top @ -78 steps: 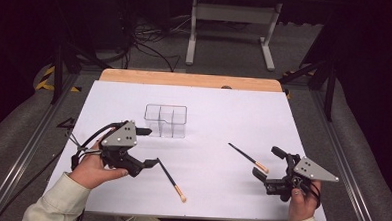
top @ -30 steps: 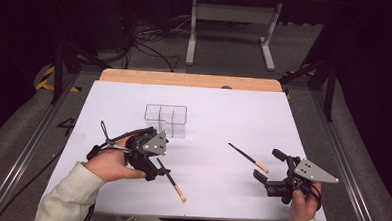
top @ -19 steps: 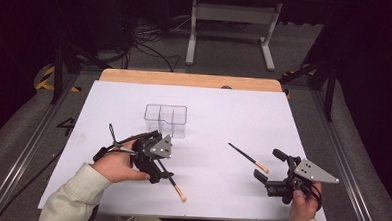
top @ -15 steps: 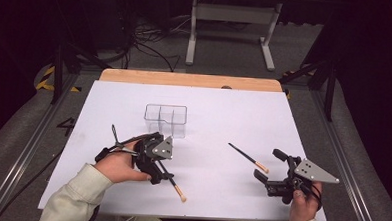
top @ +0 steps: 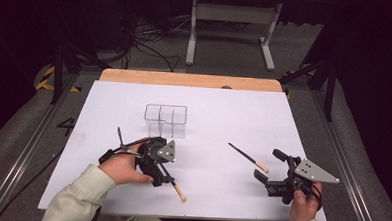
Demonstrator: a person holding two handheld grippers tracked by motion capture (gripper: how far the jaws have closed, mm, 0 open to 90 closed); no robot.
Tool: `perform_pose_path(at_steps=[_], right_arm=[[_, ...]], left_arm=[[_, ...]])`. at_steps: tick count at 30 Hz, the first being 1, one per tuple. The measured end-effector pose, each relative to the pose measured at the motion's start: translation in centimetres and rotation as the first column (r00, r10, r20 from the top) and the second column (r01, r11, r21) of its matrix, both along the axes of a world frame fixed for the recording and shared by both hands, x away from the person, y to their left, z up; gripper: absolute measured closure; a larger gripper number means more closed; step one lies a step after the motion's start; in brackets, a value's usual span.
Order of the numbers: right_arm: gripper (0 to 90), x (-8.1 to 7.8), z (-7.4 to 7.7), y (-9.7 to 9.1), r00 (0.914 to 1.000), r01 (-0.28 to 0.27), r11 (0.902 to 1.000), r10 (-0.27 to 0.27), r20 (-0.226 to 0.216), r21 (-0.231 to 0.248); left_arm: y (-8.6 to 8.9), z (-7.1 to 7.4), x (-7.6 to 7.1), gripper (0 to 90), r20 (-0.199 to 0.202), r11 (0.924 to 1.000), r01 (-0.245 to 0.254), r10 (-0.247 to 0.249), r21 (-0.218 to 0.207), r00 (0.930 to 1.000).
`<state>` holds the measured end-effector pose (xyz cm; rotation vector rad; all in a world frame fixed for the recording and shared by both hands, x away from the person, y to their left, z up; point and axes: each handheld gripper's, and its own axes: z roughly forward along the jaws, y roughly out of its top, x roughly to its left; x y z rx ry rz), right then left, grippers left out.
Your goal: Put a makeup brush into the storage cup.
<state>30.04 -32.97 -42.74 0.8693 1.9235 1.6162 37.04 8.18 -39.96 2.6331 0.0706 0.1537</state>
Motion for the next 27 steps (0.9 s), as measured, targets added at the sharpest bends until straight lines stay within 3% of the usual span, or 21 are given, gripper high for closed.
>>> perform_pose_path(at_steps=[27], right_arm=[[0.5,0.1,-0.1,-0.4,0.9997,0.016,0.9992,-0.015,-0.022,0.037]], left_arm=[[-0.6,-2.5,0.3,19.2,-0.063,0.9979,0.028,-0.024,0.059,0.9978]])
